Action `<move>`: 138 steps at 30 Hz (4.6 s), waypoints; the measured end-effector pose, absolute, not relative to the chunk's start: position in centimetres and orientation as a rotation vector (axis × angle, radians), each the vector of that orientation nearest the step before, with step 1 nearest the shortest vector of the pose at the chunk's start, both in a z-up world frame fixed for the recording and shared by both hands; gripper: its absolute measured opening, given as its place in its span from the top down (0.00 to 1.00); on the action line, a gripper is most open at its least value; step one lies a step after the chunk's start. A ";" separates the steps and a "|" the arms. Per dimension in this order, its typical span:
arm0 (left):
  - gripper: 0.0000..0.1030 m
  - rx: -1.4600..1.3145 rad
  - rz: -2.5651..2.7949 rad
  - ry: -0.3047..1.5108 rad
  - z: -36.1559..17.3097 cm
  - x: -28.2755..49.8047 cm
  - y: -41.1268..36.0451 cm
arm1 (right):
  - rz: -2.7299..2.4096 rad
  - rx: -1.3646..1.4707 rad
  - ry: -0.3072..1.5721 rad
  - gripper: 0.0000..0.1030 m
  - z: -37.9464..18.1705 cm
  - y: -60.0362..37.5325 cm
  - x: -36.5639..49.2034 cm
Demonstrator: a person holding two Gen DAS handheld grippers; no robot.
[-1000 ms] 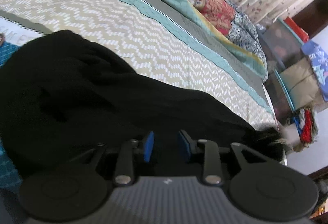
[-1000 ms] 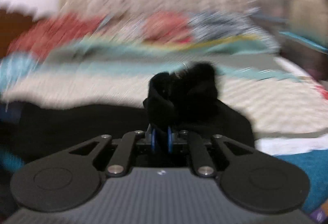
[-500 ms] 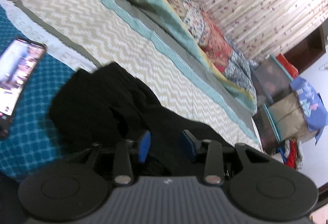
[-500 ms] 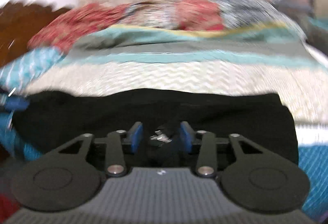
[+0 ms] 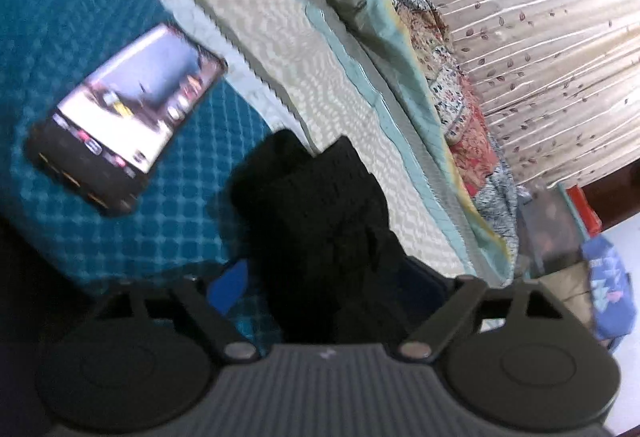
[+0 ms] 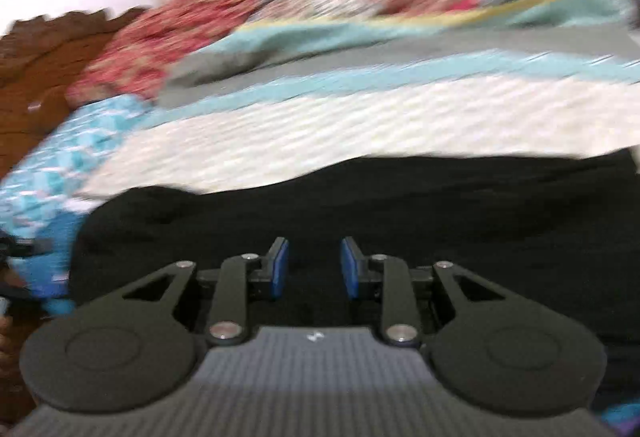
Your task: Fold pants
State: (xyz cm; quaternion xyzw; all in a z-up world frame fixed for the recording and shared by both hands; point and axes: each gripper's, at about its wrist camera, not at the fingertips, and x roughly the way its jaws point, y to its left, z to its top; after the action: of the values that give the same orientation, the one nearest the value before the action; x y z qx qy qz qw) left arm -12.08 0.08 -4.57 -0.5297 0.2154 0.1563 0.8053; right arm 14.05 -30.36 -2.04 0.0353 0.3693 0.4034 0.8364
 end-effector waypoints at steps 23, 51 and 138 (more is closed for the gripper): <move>0.75 -0.506 0.043 0.465 2.5 -2.1 -10.7 | 0.896 0.355 0.996 0.84 -5.7 -23.1 15.3; 0.29 -0.603 -0.028 0.650 0.7 -0.8 -13.4 | 0.782 0.381 0.919 0.86 -9.1 -31.1 18.4; 0.23 -0.755 0.101 0.849 -3.8 2.1 -7.6 | 1.420 -0.044 1.035 0.48 -4.8 -26.2 10.0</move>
State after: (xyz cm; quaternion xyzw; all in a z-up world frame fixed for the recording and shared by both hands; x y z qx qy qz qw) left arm 2.06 -7.58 -3.79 -0.3573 0.4016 0.0480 0.8418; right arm 10.03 -26.24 -4.76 -0.0194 0.4534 0.6221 0.6380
